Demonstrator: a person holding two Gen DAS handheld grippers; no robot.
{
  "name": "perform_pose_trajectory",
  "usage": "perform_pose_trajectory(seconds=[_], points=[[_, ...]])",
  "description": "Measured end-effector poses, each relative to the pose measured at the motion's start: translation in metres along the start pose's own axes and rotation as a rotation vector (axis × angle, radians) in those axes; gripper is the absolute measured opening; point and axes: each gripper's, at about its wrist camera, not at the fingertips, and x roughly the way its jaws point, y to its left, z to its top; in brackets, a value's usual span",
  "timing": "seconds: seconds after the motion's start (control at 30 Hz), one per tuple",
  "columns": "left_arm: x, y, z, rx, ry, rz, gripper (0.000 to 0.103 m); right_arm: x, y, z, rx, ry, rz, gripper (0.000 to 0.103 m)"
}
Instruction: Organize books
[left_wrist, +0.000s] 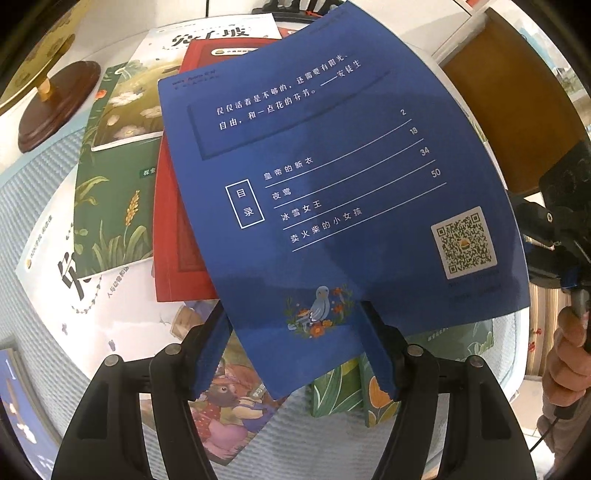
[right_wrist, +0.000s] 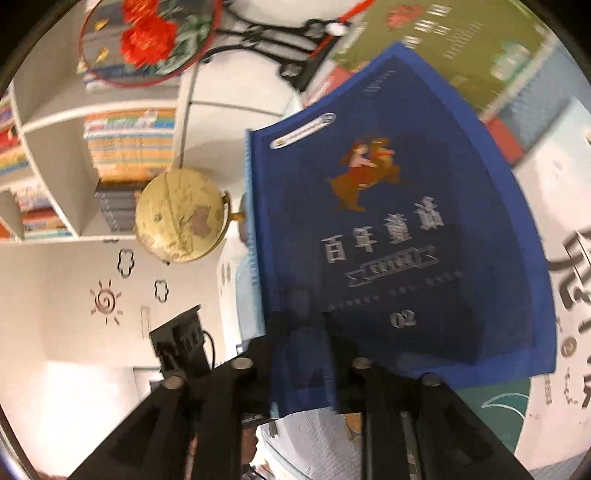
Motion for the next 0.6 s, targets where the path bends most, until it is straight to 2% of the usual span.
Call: perform_pose_trajectory(seconds=[0.03, 0.13, 0.23, 0.3, 0.33, 0.37, 0.43, 0.5, 0.57, 0.6], points=[[0.002, 0.0, -0.002, 0.001, 0.0, -0.001, 0.066, 0.0, -0.005, 0.0, 0.026, -0.005, 0.001, 0.034], [0.002, -0.001, -0.003, 0.006, 0.0, -0.005, 0.066, 0.0, -0.014, -0.002, 0.068, -0.015, 0.038, 0.042], [0.002, -0.001, -0.004, 0.009, -0.001, -0.008, 0.067, 0.001, -0.021, -0.004, 0.117, -0.037, 0.073, 0.054], [0.003, -0.003, -0.004, 0.023, 0.001, 0.0, 0.067, -0.002, -0.033, -0.006, 0.183, -0.074, 0.162, 0.089], [0.004, -0.006, -0.005, 0.033, 0.0, 0.01, 0.069, -0.004, -0.033, -0.008, 0.193, -0.1, 0.188, 0.101], [0.004, -0.007, -0.005, 0.037, 0.0, 0.011, 0.07, -0.004, -0.026, -0.01, 0.17, -0.126, 0.19, 0.102], [0.005, -0.006, -0.005, 0.03, 0.001, 0.002, 0.071, 0.0, -0.008, -0.011, 0.081, -0.114, 0.123, 0.1], [0.005, -0.007, -0.005, 0.035, 0.001, 0.005, 0.071, 0.006, 0.006, -0.008, 0.015, -0.093, 0.03, 0.088], [0.005, -0.007, -0.005, 0.032, 0.0, 0.001, 0.071, 0.009, 0.016, -0.004, -0.052, -0.061, -0.05, 0.051], [0.005, -0.007, -0.005, 0.031, 0.0, -0.001, 0.071, 0.01, 0.022, -0.002, -0.091, -0.035, -0.09, 0.044]])
